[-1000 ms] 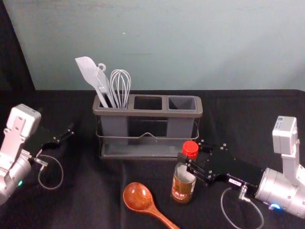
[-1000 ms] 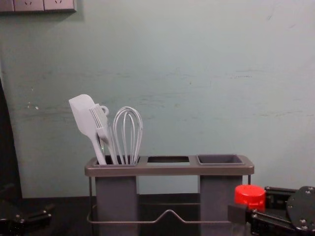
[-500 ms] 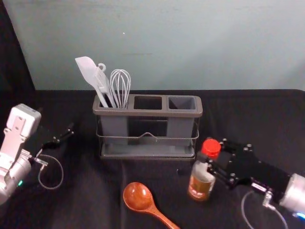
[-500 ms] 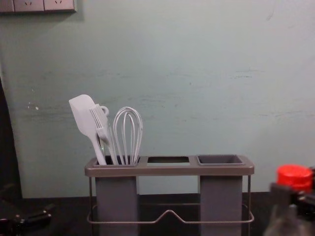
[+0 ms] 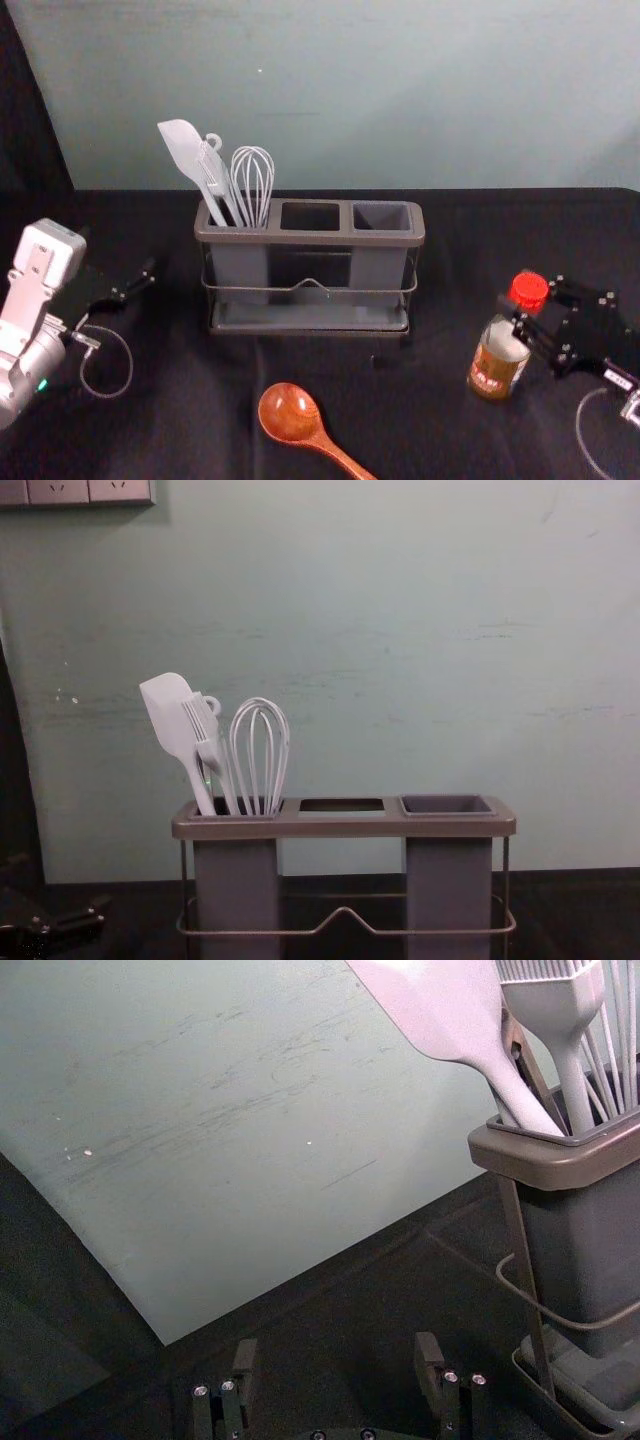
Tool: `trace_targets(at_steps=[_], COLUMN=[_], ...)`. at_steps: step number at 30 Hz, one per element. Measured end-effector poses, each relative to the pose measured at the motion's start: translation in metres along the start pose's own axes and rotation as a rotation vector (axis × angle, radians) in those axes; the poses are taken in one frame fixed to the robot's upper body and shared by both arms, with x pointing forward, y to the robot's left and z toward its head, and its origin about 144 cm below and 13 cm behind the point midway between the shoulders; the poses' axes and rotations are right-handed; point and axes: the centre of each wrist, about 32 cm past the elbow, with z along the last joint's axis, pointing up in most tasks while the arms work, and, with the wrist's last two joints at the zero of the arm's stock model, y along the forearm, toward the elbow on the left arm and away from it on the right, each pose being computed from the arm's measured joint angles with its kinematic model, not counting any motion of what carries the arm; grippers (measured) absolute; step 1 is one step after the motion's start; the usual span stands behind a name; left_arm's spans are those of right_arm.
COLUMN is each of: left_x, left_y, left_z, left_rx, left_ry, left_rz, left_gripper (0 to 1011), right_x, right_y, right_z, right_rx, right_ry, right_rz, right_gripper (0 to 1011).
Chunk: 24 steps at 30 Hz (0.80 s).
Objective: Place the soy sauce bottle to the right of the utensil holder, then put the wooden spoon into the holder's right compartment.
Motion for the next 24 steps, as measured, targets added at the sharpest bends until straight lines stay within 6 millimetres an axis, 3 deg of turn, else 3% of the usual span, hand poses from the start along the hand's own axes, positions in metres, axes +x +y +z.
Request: trace_targets(at_steps=[8,24], left_x=[0.0,0.0], left_y=[0.0,0.0], left_z=[0.0,0.0], left_rx=[0.0,0.0], left_ry=[0.0,0.0], left_rz=[0.0,0.0], left_gripper=[1011,1011], right_x=[0.018,0.041], right_y=[0.01,0.058], right_z=[-0.001,-0.013], right_rx=[0.005,-0.011], right_ry=[-0.007,0.049], right_rz=[-0.058,-0.077], right_gripper=[392,390])
